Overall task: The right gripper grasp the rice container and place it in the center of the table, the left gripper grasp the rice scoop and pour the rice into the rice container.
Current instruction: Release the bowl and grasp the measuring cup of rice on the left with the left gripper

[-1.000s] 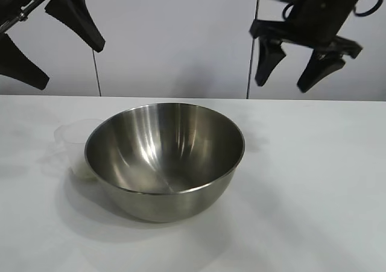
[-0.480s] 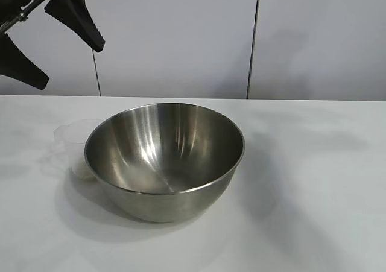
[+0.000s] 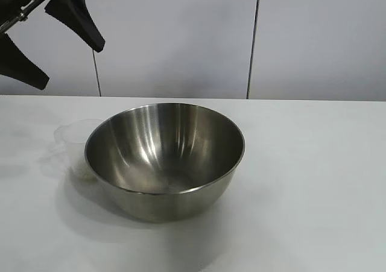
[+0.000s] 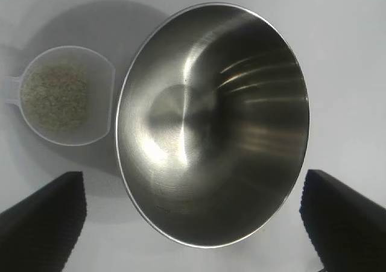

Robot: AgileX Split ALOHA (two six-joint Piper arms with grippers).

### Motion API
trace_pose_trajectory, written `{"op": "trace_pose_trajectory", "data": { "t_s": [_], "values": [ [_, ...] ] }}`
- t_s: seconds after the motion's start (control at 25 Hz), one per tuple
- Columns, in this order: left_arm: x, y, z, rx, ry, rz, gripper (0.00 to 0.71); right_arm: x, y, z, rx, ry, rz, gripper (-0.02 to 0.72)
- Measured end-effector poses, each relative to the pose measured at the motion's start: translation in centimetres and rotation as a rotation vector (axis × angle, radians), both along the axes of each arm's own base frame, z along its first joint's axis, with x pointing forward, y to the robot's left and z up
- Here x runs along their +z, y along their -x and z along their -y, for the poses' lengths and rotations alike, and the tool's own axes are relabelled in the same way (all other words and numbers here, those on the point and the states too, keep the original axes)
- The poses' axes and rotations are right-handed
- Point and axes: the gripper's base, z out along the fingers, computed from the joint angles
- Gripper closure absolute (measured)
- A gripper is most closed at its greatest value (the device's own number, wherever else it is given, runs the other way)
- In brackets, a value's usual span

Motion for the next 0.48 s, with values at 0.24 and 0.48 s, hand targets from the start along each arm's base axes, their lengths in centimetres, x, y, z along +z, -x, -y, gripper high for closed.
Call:
{"op": "trace_pose_trajectory", "data": {
  "t_s": [0.24, 0.48],
  "values": [
    [0.0, 0.0, 0.0, 0.000, 0.000, 0.000, 0.016, 0.9, 11.2, -1.7, 0.098, 0.057, 0.131, 0.198],
    [0.0, 0.0, 0.0, 0.000, 0.000, 0.000, 0.016, -4.0, 17.1, -1.5, 0.042, 0.098, 0.169, 0.202]
  ]
}}
